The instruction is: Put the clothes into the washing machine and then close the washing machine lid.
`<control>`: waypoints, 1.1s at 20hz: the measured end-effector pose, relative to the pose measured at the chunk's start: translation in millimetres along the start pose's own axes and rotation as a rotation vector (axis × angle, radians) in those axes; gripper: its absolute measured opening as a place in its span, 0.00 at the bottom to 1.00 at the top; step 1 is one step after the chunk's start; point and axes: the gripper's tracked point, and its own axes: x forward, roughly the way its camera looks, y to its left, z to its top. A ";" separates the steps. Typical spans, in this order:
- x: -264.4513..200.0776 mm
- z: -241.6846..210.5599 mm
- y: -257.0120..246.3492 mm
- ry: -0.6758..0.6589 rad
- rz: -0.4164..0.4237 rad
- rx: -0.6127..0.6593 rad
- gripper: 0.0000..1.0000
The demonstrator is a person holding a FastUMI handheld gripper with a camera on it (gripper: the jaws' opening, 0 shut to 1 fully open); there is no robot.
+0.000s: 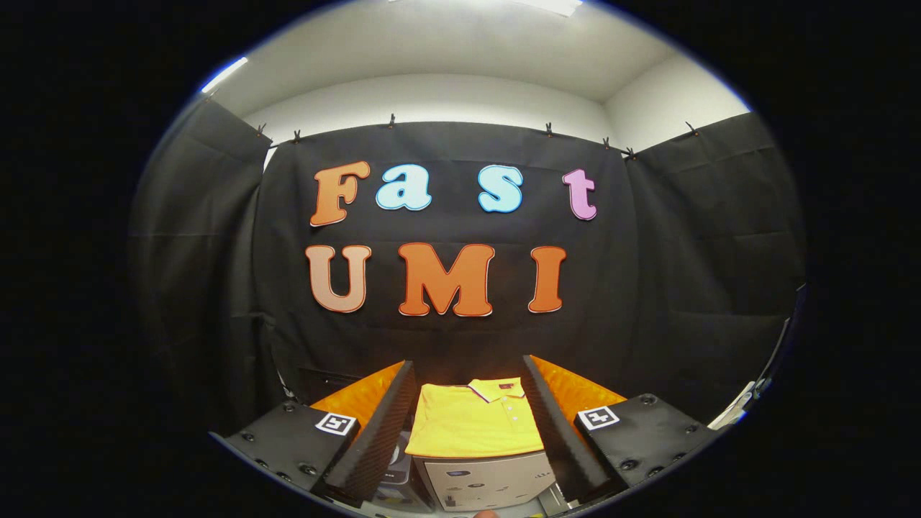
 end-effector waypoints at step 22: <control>213.1 -168.3 -71.5 0.399 -0.042 0.023 0.98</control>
